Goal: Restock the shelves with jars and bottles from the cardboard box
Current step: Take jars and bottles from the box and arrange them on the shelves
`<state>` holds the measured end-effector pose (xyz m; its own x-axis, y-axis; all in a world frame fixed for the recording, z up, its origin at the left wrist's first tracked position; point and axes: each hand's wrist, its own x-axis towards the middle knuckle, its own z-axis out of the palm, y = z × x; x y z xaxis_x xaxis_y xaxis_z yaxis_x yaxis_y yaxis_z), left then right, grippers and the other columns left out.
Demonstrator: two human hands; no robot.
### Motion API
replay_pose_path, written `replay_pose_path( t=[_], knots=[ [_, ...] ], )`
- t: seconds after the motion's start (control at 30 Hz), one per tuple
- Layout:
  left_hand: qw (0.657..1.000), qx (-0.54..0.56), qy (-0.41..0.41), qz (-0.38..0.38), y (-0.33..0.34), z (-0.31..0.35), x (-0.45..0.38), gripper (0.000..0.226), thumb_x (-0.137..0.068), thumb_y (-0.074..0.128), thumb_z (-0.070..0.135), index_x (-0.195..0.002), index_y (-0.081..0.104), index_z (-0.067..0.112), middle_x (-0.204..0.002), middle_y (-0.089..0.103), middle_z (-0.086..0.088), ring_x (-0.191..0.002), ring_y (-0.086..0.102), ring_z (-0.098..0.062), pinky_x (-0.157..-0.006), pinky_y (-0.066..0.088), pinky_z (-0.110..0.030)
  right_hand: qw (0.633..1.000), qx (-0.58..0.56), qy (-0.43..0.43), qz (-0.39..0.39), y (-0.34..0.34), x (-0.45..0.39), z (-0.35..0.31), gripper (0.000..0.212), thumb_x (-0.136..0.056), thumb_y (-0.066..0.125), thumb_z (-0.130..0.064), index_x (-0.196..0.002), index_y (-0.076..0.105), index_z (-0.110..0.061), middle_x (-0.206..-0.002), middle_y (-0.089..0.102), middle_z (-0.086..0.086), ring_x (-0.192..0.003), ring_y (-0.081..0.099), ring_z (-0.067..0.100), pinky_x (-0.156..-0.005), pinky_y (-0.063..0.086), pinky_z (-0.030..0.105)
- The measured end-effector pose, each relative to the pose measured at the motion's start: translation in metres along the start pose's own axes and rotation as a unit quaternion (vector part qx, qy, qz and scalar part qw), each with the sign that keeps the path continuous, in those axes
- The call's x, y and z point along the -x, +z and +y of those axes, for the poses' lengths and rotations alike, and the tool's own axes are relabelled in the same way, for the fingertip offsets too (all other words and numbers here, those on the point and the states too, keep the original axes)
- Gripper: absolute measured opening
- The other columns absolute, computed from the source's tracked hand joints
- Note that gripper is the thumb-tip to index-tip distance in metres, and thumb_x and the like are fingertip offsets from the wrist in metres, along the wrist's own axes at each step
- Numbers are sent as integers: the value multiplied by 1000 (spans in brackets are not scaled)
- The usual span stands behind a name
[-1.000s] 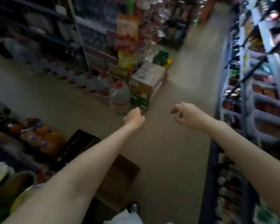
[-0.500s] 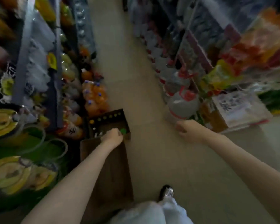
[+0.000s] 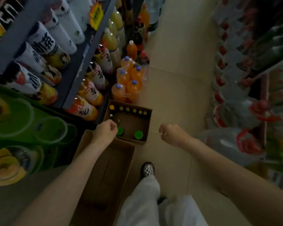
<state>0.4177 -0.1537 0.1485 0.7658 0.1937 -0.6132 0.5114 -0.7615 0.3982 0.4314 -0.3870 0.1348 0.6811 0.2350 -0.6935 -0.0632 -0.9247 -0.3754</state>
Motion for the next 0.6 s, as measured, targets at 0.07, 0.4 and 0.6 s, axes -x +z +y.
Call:
replay_pose_path(
  t=[0.07, 0.4, 0.6],
  knots=[
    [1000, 13, -5, 11, 11, -3, -30, 16, -94, 51, 16, -108, 59, 15, -108, 59, 1, -101, 54, -14, -81, 43, -27, 1000, -7, 6, -9, 9, -50, 11, 30, -93, 45, -7, -121, 55, -4, -123, 59, 13, -114, 54, 27, -89, 42, 29],
    [999, 42, -22, 23, 142, -68, -207, 17, -88, 58, 10, -104, 58, 16, -106, 57, -1, -101, 56, -17, -86, 48, -32, 965, 229, -125, -21, 122, -314, 73, 44, -94, 48, -12, -137, 39, -13, -142, 35, 15, -130, 36, 33, -106, 36, 39],
    [999, 31, 16, 13, 204, -78, -283, 27, -90, 55, 15, -117, 53, 15, -118, 53, -2, -109, 52, -16, -89, 45, -28, 848, 494, -183, 63, 156, -414, 84, 61, -90, 54, -23, -144, 25, -19, -147, 21, 17, -133, 21, 45, -102, 38, 50]
  ],
)
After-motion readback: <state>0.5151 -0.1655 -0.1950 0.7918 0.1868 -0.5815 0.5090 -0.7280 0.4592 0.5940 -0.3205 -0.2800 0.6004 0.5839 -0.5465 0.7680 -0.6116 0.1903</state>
